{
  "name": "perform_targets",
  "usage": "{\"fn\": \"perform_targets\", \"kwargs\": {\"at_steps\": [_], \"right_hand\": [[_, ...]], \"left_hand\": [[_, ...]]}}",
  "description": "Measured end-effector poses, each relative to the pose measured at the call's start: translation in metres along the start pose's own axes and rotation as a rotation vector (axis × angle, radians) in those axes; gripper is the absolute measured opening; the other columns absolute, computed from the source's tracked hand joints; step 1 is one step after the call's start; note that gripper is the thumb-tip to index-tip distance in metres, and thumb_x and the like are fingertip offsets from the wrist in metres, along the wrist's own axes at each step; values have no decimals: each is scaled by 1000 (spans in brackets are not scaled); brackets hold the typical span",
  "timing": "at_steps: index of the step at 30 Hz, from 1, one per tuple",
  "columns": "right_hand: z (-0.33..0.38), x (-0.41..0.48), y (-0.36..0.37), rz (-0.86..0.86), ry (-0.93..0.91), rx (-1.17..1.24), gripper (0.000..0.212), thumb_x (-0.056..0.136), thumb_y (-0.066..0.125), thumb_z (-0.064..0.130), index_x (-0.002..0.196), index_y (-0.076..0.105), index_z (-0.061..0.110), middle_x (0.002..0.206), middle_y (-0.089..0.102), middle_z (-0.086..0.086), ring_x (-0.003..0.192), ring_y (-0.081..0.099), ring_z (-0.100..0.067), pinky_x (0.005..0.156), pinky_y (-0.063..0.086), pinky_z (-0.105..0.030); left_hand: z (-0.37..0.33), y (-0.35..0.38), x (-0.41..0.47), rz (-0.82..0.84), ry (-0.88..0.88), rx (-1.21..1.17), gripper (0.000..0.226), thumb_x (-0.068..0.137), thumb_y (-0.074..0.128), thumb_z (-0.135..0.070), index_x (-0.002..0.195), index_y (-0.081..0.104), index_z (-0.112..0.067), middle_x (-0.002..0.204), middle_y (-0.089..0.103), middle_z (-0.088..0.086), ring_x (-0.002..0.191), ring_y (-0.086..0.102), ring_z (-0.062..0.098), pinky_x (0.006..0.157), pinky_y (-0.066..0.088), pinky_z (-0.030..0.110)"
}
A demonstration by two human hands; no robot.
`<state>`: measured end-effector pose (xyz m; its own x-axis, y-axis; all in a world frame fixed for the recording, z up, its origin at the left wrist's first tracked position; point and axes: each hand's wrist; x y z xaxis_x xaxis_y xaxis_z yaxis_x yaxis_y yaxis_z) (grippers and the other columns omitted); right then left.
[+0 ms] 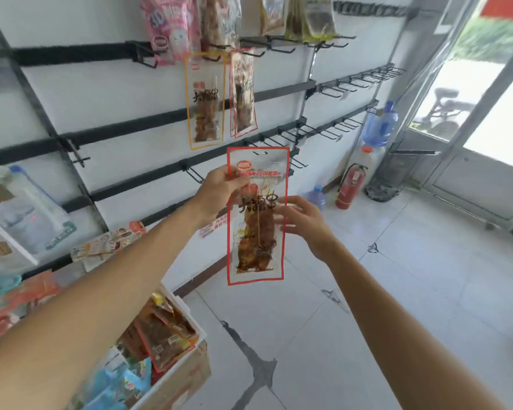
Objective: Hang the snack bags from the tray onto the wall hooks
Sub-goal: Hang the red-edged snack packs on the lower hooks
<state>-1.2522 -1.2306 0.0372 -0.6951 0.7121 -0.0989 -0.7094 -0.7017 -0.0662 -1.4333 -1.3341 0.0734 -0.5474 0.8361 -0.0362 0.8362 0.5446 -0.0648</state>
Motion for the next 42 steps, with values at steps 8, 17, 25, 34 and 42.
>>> {"fn": "perform_targets", "kwargs": {"at_steps": [8,17,25,34,42], "right_hand": [[71,50,-29,-166,-191,178,17,92,70,16,108,64,11,96,74,-8,82,70,-23,79,58,-31],[67,101,-89,-214,-193,195,10,93,66,7,89,58,10,80,70,-2,78,68,-27,76,58,-38],[80,178,-147,-52,-222,134,8,93,66,7,95,58,8,83,69,-6,67,69,-22,65,58,-31],[106,260,-179,166,-310,92,5,94,66,10,97,66,7,86,73,-7,79,71,-23,76,59,-36],[128,332,-147,252,-381,40,14,96,65,15,104,67,4,91,76,-7,84,73,-15,77,59,-32]], "left_hand": [[-26,28,63,219,70,-70,7,94,62,-11,100,59,-12,78,71,-1,69,70,12,68,59,30],[-42,57,137,191,80,-145,43,77,73,-36,112,59,-16,100,72,6,94,69,24,90,54,40],[-75,96,206,411,48,-69,41,79,77,-29,116,65,-16,110,71,9,96,69,23,88,57,36],[-83,122,260,-48,194,-31,6,86,71,-10,92,69,-9,91,74,10,92,71,27,89,56,38],[-87,93,297,-312,301,136,17,90,71,-16,101,71,-3,100,74,17,99,70,33,97,53,48]]}}
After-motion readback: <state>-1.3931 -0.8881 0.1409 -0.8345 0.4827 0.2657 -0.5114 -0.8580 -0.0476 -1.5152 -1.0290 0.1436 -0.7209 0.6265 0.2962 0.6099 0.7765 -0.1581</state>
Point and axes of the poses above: each hand's wrist, its own x-axis towards the middle knuckle, its own y-axis out of the palm, z = x × y
